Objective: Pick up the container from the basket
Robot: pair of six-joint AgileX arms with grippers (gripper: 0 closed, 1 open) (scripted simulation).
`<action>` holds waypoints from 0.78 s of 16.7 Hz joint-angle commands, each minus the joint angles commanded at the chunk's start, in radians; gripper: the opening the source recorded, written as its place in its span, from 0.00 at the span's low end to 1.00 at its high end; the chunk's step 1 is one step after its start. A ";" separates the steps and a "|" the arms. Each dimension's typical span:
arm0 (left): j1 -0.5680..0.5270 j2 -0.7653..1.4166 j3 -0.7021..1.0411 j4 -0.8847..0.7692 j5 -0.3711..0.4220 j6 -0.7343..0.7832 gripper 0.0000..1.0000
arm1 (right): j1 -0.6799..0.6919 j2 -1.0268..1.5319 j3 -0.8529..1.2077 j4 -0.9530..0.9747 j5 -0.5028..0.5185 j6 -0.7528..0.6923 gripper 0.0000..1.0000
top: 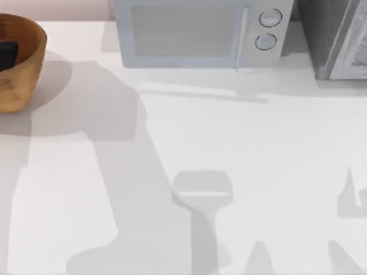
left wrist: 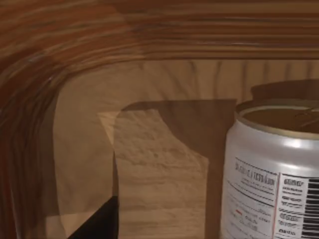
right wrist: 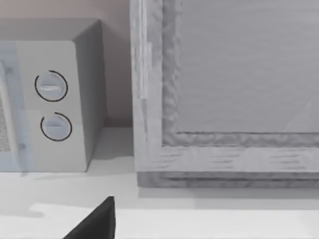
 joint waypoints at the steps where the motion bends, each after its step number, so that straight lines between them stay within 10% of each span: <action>1: 0.000 0.000 0.000 0.000 0.000 0.000 0.92 | 0.000 0.000 0.000 0.000 0.000 0.000 1.00; 13: 0.000 0.000 0.000 0.000 0.000 0.000 0.02 | 0.000 0.000 0.000 0.000 0.000 0.000 1.00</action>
